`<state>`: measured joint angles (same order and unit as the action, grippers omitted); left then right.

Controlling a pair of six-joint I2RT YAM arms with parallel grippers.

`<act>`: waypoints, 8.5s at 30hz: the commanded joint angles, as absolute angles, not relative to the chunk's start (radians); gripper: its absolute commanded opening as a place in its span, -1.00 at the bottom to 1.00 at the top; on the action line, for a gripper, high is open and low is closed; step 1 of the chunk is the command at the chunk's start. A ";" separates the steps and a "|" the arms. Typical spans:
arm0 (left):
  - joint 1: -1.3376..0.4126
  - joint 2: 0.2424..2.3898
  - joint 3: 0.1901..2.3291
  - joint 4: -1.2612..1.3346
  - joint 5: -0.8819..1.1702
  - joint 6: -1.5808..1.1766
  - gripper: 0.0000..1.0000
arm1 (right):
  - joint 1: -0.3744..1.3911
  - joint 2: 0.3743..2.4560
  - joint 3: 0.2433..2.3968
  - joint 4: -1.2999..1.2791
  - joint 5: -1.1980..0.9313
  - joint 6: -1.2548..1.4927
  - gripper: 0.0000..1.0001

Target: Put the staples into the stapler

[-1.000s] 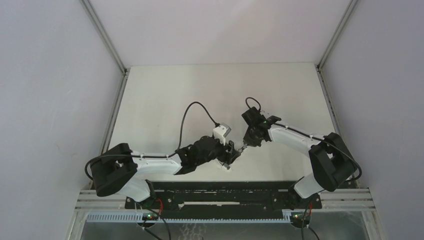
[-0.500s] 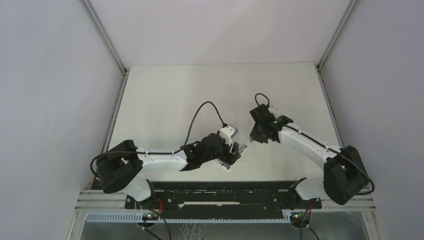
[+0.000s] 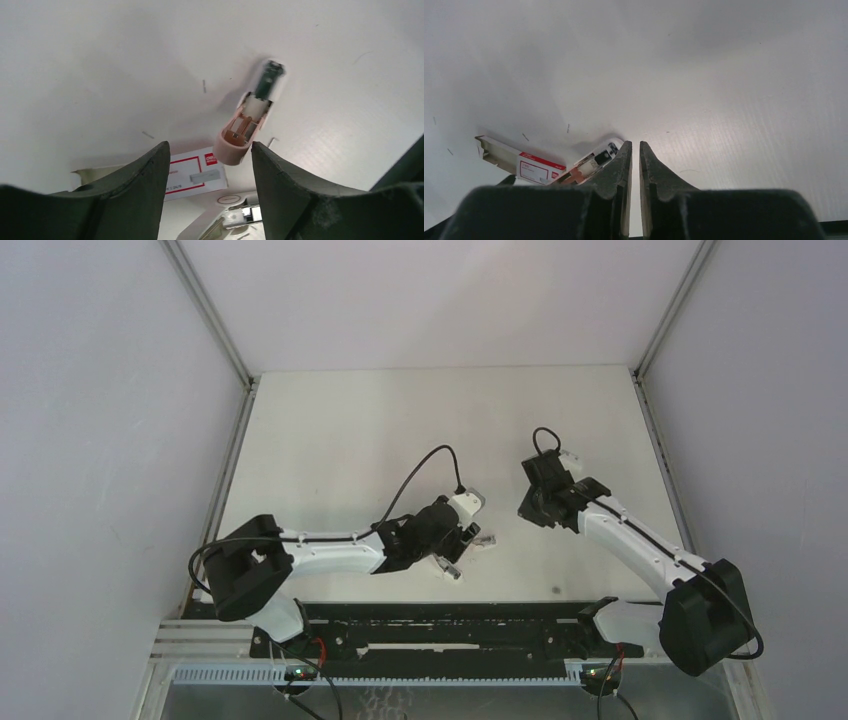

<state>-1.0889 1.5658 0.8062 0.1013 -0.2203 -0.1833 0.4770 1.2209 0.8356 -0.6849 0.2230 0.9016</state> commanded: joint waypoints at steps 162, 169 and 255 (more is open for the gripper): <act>-0.456 1.103 0.892 -0.347 -0.135 -0.277 0.88 | -0.055 0.929 0.669 -1.231 0.438 1.264 0.04; -0.587 1.048 0.887 -0.382 -0.111 -0.307 0.83 | -0.077 0.834 0.624 -1.138 0.408 1.154 0.00; -0.819 1.519 0.708 0.445 0.193 -0.551 0.70 | 0.632 1.386 0.644 -0.215 0.025 0.401 -0.12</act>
